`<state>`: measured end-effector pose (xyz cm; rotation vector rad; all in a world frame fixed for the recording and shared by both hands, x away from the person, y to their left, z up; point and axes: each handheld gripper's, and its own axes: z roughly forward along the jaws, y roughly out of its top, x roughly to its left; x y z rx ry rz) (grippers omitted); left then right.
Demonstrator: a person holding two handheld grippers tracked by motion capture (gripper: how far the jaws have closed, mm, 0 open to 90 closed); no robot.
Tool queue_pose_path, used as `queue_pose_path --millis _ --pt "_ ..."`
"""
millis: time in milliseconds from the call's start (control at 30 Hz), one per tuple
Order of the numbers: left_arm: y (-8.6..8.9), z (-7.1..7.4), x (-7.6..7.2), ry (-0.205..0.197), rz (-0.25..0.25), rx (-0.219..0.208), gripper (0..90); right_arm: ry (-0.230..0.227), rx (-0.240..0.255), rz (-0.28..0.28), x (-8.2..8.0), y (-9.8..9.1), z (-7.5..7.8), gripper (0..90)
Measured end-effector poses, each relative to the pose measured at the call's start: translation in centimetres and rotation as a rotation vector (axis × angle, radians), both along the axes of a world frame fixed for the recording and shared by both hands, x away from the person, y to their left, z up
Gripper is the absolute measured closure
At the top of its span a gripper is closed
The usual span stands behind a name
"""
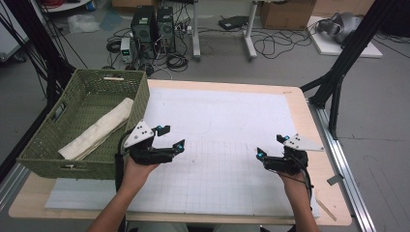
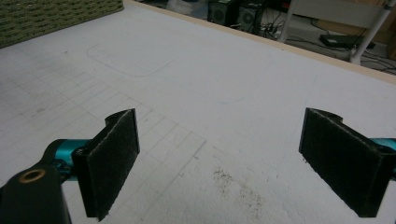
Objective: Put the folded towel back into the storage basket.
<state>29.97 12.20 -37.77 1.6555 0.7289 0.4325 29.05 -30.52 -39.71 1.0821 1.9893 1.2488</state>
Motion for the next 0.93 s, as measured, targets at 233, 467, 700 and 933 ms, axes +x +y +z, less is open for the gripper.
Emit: queue_pose_path --millis 233,467,700,933 --pt "0.5 -1.0 0.0 -0.001 0.010 0.017 24.9 0.003 -0.027 -0.022 -0.8 -0.5 -0.4 11.6" --pt "0.6 -1.5 0.0 0.005 0.020 0.026 25.0 -0.011 -0.018 -0.033 -0.9 -0.6 -0.3 11.6" --pt "0.7 -1.7 0.1 0.013 0.024 0.029 25.1 -0.003 -0.015 -0.028 -0.7 -0.4 -0.5 11.6" --pt "0.8 -1.8 0.1 0.009 0.028 0.030 25.3 -0.004 -0.009 -0.031 -0.6 -0.5 -0.5 11.6"
